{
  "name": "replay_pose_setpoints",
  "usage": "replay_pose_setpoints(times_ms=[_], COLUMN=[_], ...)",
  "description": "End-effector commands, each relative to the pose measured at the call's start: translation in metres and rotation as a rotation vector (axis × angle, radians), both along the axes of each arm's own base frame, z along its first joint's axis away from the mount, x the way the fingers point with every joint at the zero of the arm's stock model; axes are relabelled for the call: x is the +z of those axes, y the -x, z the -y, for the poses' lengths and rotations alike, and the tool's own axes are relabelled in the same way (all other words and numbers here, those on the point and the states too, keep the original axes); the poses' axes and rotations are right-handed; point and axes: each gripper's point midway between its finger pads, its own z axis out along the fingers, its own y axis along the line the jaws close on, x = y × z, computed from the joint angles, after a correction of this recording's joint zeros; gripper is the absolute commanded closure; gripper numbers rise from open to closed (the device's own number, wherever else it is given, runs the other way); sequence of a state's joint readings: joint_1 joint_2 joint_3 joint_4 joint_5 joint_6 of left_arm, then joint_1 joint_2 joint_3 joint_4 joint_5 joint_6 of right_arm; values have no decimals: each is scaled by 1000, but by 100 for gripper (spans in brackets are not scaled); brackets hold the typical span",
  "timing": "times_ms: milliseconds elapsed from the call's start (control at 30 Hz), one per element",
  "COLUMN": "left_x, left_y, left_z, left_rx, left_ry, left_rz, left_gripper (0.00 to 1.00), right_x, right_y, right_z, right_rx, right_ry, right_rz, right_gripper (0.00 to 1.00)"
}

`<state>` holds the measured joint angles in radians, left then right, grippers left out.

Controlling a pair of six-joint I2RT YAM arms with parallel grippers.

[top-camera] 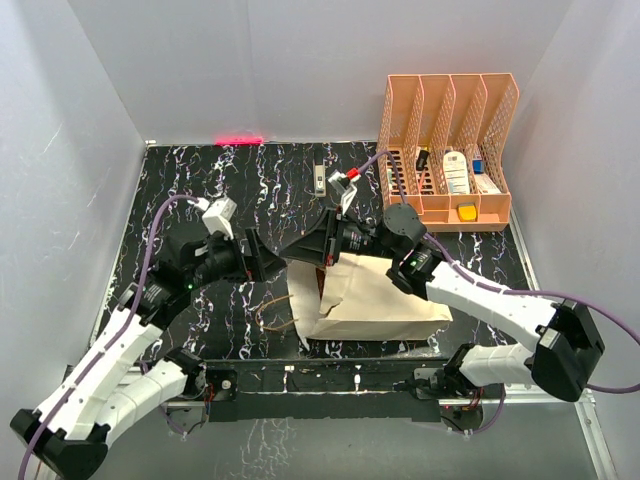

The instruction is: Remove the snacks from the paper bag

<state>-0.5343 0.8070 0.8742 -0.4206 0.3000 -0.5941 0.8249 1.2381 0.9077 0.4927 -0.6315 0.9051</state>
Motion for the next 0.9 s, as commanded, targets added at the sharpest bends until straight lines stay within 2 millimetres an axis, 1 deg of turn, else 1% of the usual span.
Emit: replay_pose_setpoints(times_ms=[0, 33, 67, 167, 267, 333, 400, 500, 600, 700, 767, 800, 867], left_x=[-19, -24, -28, -36, -43, -42, -45, -52, -55, -61, -71, -78, -86], left_y=[0, 2, 5, 10, 14, 14, 17, 21, 22, 22, 23, 23, 26], left_z=[-36, -37, -36, -21, -6, 5, 15, 25, 25, 19, 11, 7, 4], left_rx=[173, 176, 170, 115, 73, 45, 6, -32, -42, -27, 8, 28, 47], left_ry=[-107, -113, -110, -43, 45, 119, 182, 228, 217, 157, 101, 76, 58], left_rz=[-20, -32, -48, -89, -125, -122, -138, -174, -185, -188, -223, -249, -289], left_gripper=[7, 7, 7, 6, 4, 4, 4, 7, 8, 8, 8, 8, 8], right_x=[49, 47, 40, 29, 21, 14, 13, 10, 15, 20, 25, 28, 37], right_y=[5, 5, 4, 10, 21, 27, 27, 20, 13, -1, -12, -20, -34], right_z=[5, 7, 9, 21, 41, 54, 69, 85, 90, 94, 98, 100, 105], right_rx=[-16, -27, -37, -58, -88, -109, -170, -277, -331, -413, -478, -524, -605], right_ry=[-116, -102, -70, 4, 75, 126, 162, 176, 168, 159, 148, 146, 134], right_rz=[103, 108, 103, 153, 187, 200, 197, 174, 167, 153, 144, 140, 128], right_gripper=[93, 93, 93, 93, 92, 92, 92, 93, 93, 92, 92, 92, 92])
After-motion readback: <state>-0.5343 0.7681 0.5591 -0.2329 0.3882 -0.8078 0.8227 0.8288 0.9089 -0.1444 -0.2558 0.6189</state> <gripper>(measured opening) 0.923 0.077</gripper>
